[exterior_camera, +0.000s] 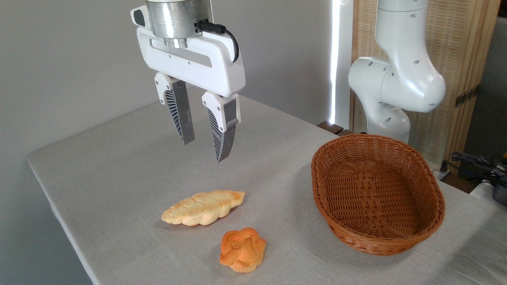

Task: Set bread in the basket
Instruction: 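Move the open gripper toward the long golden bread roll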

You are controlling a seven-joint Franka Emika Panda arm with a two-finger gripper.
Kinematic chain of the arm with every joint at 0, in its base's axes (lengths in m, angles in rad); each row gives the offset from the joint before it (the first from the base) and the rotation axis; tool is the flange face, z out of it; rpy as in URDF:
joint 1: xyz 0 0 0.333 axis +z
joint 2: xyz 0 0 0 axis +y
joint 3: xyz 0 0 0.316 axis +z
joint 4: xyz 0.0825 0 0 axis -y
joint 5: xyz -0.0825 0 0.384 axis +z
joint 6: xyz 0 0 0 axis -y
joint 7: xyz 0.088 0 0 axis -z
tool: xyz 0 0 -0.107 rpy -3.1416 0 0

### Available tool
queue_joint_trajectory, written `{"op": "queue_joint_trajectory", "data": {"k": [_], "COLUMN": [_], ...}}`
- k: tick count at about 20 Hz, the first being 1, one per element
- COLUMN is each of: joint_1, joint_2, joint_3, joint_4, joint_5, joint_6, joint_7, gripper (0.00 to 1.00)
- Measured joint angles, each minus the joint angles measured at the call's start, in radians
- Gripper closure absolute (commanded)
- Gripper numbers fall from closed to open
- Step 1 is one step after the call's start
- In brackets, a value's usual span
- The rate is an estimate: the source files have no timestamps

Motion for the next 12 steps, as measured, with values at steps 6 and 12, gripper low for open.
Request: {"op": "queue_joint_trajectory", "data": {"k": [6,12], "joint_1": [0.000,0.000], "joint_2": [0.000,0.000], "joint_3": [0.000,0.000], "joint_4": [0.000,0.000], "joint_5": [0.000,0.000], "joint_6": [0.024,0.025], "joint_7": [0.000,0.000], "gripper": [0.00,0.00]}}
